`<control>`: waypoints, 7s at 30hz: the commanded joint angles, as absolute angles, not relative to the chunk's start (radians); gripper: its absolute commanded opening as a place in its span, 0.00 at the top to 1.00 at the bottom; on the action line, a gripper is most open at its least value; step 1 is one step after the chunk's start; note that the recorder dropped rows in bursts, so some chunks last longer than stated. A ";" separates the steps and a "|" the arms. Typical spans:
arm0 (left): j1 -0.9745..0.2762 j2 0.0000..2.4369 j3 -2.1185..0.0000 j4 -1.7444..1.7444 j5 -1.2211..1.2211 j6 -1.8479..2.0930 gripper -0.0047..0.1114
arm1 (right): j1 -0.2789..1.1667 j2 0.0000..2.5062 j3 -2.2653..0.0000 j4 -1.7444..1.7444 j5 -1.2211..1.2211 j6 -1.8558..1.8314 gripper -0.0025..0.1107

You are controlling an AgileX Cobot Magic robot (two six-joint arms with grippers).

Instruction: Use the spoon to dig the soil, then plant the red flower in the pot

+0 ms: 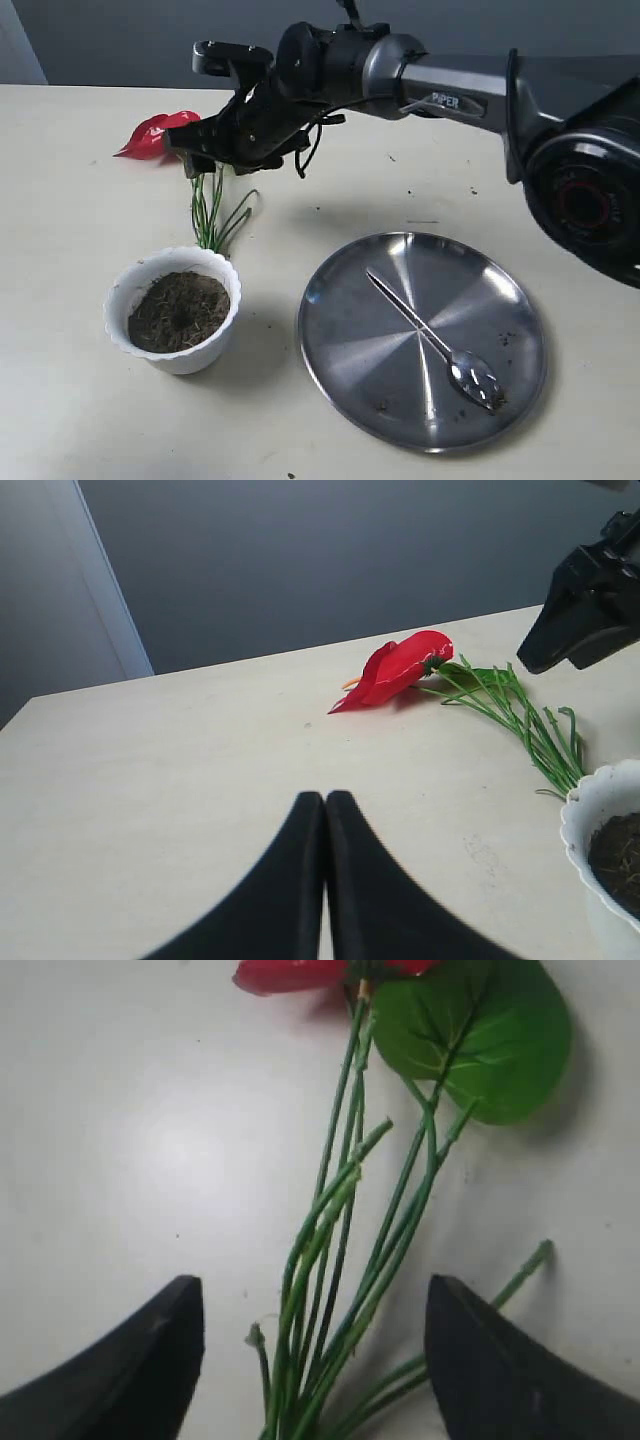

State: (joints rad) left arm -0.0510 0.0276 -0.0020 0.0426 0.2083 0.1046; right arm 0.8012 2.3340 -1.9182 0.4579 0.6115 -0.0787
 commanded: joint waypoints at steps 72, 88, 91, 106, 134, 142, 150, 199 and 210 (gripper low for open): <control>-0.053 0.023 0.000 0.043 0.201 0.101 0.96 | 1.048 1.859 -0.966 -0.288 -1.035 0.304 0.98; -0.053 0.023 0.000 0.054 0.201 0.101 0.96 | 1.048 2.017 -0.963 -0.229 -1.139 0.333 0.98; -0.053 0.023 0.000 0.054 0.201 0.101 0.96 | 1.048 2.034 -0.963 -0.223 -1.146 0.333 0.98; -0.053 0.023 0.000 0.054 0.201 0.101 0.96 | 1.048 2.071 -0.894 -0.173 -1.189 0.325 0.98; -0.053 0.023 0.000 0.054 0.201 0.101 0.96 | 1.048 2.020 -0.762 -0.327 -1.221 0.444 0.98; -0.053 0.023 0.000 0.054 0.201 0.101 0.96 | 1.048 2.020 -0.762 -0.370 -1.221 0.444 0.98; -0.053 0.023 0.000 0.054 0.201 0.101 0.96 | 1.048 2.020 -0.762 -0.375 -1.162 0.447 0.98; -0.053 0.023 0.000 0.054 0.201 0.101 0.96 | 1.048 2.018 -0.731 -0.466 -0.880 0.655 0.98; -0.053 0.023 0.000 0.054 0.201 0.101 0.96 | 1.048 2.018 -0.731 -0.468 -0.863 0.682 0.98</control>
State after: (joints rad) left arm -0.0510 0.0276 -0.0020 0.0512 0.2083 0.1046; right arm 1.0453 1.9819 -0.7622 -0.3811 -1.0990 0.6567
